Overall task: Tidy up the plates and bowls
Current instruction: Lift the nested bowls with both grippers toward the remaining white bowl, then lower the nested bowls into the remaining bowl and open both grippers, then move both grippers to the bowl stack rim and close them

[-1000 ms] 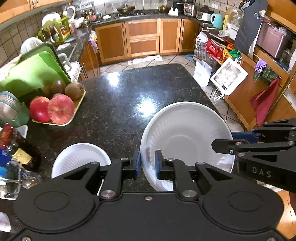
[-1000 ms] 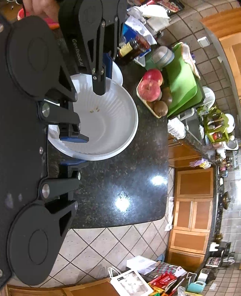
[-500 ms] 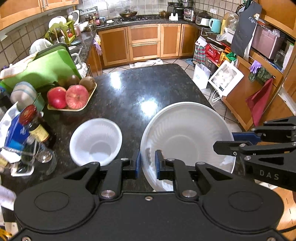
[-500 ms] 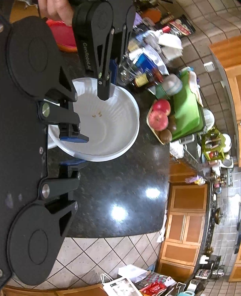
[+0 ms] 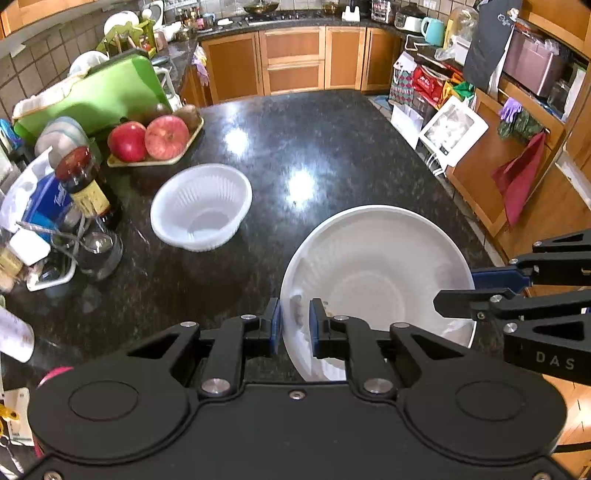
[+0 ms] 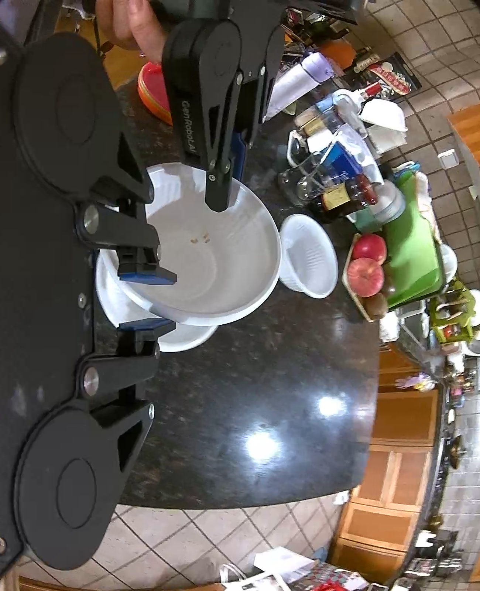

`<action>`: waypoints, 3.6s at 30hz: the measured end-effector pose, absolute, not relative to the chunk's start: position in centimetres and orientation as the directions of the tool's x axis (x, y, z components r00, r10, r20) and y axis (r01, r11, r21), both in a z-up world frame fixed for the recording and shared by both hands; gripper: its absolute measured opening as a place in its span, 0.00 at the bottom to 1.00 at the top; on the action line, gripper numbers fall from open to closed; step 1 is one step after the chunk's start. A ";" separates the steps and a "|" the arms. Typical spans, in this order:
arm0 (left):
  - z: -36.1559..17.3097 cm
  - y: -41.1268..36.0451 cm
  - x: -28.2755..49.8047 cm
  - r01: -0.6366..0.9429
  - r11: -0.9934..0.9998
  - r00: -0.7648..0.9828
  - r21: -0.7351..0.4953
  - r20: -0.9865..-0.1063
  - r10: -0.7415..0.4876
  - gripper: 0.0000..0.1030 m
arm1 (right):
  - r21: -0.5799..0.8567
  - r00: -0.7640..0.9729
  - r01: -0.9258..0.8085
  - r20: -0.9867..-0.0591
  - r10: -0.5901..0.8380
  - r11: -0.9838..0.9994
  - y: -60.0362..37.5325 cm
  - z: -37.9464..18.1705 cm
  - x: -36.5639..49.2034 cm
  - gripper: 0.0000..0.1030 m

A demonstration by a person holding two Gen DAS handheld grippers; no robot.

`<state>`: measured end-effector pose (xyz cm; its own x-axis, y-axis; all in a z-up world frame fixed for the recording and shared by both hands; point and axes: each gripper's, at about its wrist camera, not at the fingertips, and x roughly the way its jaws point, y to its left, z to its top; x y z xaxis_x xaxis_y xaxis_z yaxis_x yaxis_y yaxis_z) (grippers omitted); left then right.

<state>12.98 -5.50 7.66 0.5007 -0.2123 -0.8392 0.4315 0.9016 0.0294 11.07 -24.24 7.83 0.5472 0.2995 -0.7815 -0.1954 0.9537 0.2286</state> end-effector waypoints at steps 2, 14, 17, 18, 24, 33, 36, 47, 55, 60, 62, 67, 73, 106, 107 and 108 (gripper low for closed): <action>7.2 -5.3 12.8 0.433 0.901 0.485 0.020 -0.848 -0.214 0.20 | 0.242 0.536 -0.185 -0.788 0.304 0.953 -24.3 7.3 11.1 0.21; 5.0 -6.2 13.7 0.444 0.896 0.420 -0.008 -0.882 -0.216 0.21 | 0.270 0.504 -0.144 -0.808 0.306 0.952 -24.7 5.4 12.3 0.28; 4.7 -6.3 13.8 0.457 0.889 0.397 -0.030 -0.887 -0.234 0.31 | 0.267 0.503 -0.142 -0.810 0.302 0.953 -24.8 5.1 12.4 0.35; 4.5 -6.3 13.9 0.461 0.886 0.389 -0.038 -0.889 -0.241 0.36 | 0.263 0.505 -0.141 -0.810 0.298 0.954 -24.8 5.0 12.4 0.38; 4.4 -6.4 13.9 0.448 0.894 0.414 -0.023 -0.881 -0.230 0.47 | 0.272 0.505 -0.115 -0.812 0.292 0.955 -25.2 4.6 12.9 0.41; 6.2 -5.3 13.5 0.408 0.913 0.514 0.002 -0.827 -0.228 0.47 | 0.213 0.606 -0.126 -0.757 0.245 0.969 -25.3 6.2 12.6 0.48; 7.0 -4.5 13.6 0.378 0.926 0.562 0.011 -0.797 -0.220 0.50 | 0.181 0.665 -0.137 -0.712 0.226 0.974 -25.0 7.1 12.2 0.56; 8.9 -0.4 15.8 0.209 0.978 0.671 0.014 -0.730 -0.133 0.60 | 0.159 0.787 -0.216 -0.555 0.268 0.963 -22.7 10.5 12.2 0.66; 9.7 2.8 17.3 0.115 0.993 0.696 0.007 -0.714 -0.075 0.59 | 0.173 0.773 -0.272 -0.546 0.322 0.947 -20.0 12.8 15.0 0.67; 9.9 4.2 18.1 0.101 0.995 0.696 -0.009 -0.714 -0.077 0.59 | 0.254 0.698 -0.262 -0.617 0.364 0.931 -18.8 12.9 18.1 0.67; 9.8 4.2 18.4 0.103 0.995 0.697 0.000 -0.713 -0.072 0.59 | 0.264 0.669 -0.261 -0.643 0.371 0.928 -18.0 12.6 19.3 0.67; 9.2 4.8 19.8 0.111 0.994 0.665 -0.018 -0.742 -0.088 0.59 | 0.230 0.649 -0.246 -0.682 0.336 0.942 -16.2 11.7 21.9 0.67; 8.7 4.8 21.0 0.120 0.993 0.650 -0.009 -0.755 -0.086 0.59 | 0.223 0.625 -0.183 -0.725 0.289 0.957 -15.2 10.4 24.8 0.67; 4.8 3.5 29.7 0.152 0.988 0.497 -0.008 -0.864 -0.083 0.59 | 0.214 0.503 -0.103 -0.831 0.236 0.971 -15.5 4.6 33.6 0.50; 4.7 3.4 29.9 0.153 0.988 0.493 -0.006 -0.866 -0.082 0.59 | 0.215 0.500 -0.103 -0.833 0.237 0.971 -15.5 4.4 33.9 0.50; 4.5 3.3 30.1 0.154 0.988 0.490 -0.005 -0.868 -0.081 0.58 | 0.216 0.497 -0.104 -0.834 0.239 0.971 -15.6 4.2 34.2 0.50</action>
